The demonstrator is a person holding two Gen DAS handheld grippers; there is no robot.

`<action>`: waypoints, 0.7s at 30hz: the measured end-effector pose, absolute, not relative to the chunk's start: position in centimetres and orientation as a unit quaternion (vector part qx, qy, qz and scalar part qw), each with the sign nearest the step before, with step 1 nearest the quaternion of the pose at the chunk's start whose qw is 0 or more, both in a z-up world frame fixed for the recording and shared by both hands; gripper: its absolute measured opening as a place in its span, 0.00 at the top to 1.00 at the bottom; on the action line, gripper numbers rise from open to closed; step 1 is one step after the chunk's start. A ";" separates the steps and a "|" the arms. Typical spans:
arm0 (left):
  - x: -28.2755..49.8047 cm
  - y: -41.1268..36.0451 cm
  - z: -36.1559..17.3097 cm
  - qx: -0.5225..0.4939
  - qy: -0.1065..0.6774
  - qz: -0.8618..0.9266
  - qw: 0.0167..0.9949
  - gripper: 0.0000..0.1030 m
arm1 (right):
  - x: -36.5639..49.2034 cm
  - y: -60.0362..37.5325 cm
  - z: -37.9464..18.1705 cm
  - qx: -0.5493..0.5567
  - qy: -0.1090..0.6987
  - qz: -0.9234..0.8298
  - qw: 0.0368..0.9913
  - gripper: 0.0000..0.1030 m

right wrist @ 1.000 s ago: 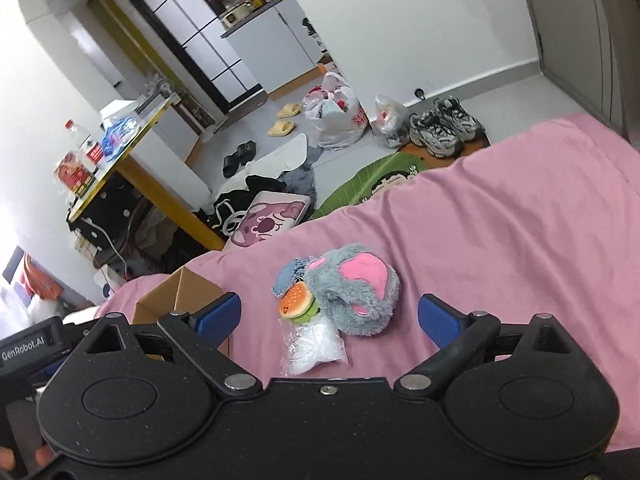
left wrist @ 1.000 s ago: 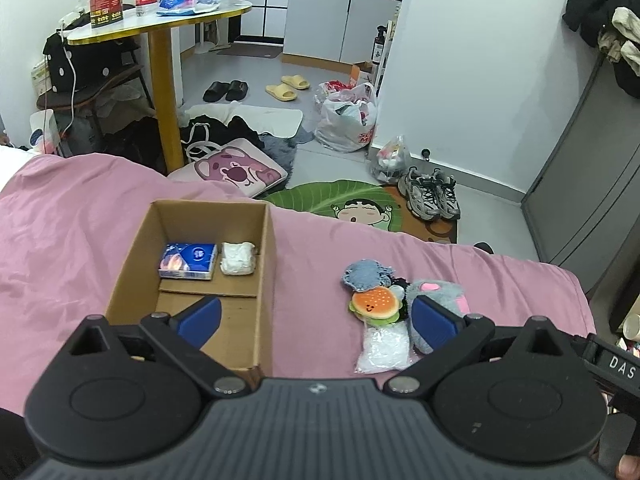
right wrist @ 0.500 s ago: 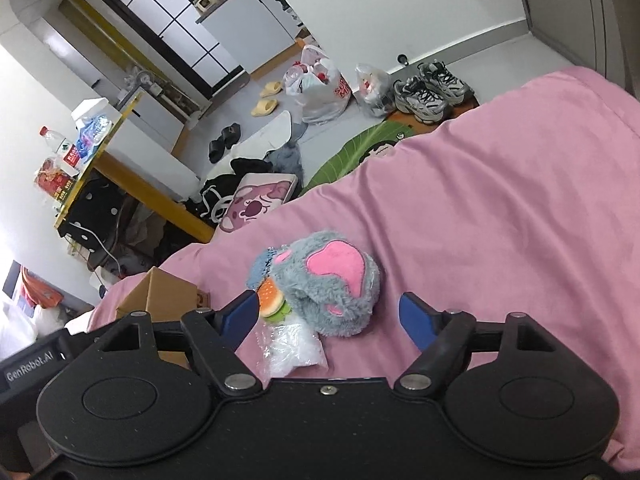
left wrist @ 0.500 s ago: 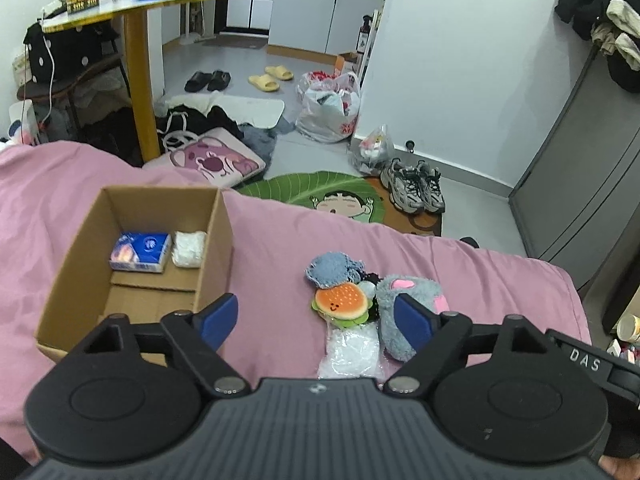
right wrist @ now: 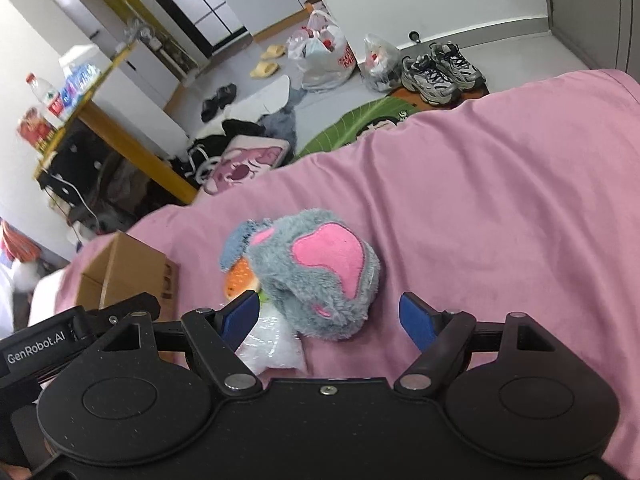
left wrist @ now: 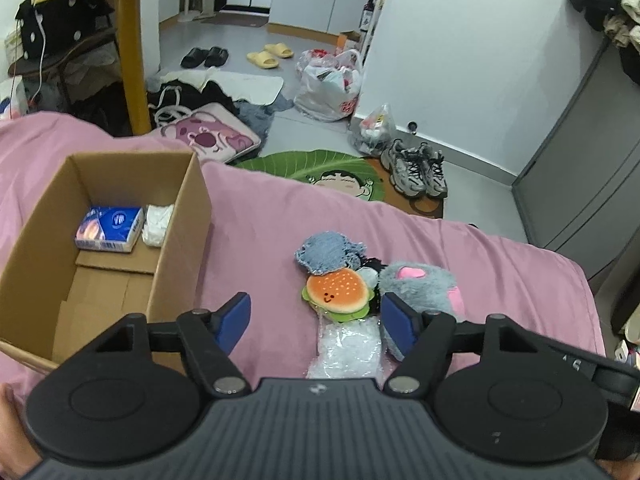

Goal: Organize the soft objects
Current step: 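Grasp the grey plush elephant with the right gripper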

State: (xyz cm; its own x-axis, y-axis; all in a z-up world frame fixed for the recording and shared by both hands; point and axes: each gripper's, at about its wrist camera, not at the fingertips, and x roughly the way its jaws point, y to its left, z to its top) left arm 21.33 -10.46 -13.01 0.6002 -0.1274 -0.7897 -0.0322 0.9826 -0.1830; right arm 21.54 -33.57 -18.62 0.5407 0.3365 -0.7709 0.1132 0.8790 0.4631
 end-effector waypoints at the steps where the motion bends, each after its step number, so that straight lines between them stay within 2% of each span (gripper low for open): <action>1: 21.5 -10.5 -13.3 -0.091 0.449 -0.026 0.889 0.31 | 21.8 -33.5 -18.8 0.232 0.478 0.066 0.845 0.26; 4: 22.1 -10.8 -14.0 -0.089 0.455 -0.026 0.886 0.31 | 22.4 -33.1 -19.5 0.218 0.488 0.070 0.842 0.28; 8: 22.9 -11.3 -15.0 -0.087 0.463 -0.027 0.881 0.31 | 23.2 -33.8 -20.3 0.238 0.493 0.067 0.834 0.41; 11: 23.6 -11.6 -15.5 -0.094 0.467 -0.031 0.879 0.31 | 23.3 -34.7 -20.3 0.258 0.476 0.054 0.839 0.45; 17: 24.6 -13.0 -16.0 -0.101 0.463 -0.056 0.879 0.31 | 23.3 -36.8 -21.5 0.322 0.460 0.050 0.826 0.70; 21: 25.3 -14.4 -16.2 -0.112 0.463 -0.080 0.876 0.31 | 23.6 -37.9 -22.1 0.353 0.448 0.050 0.820 0.75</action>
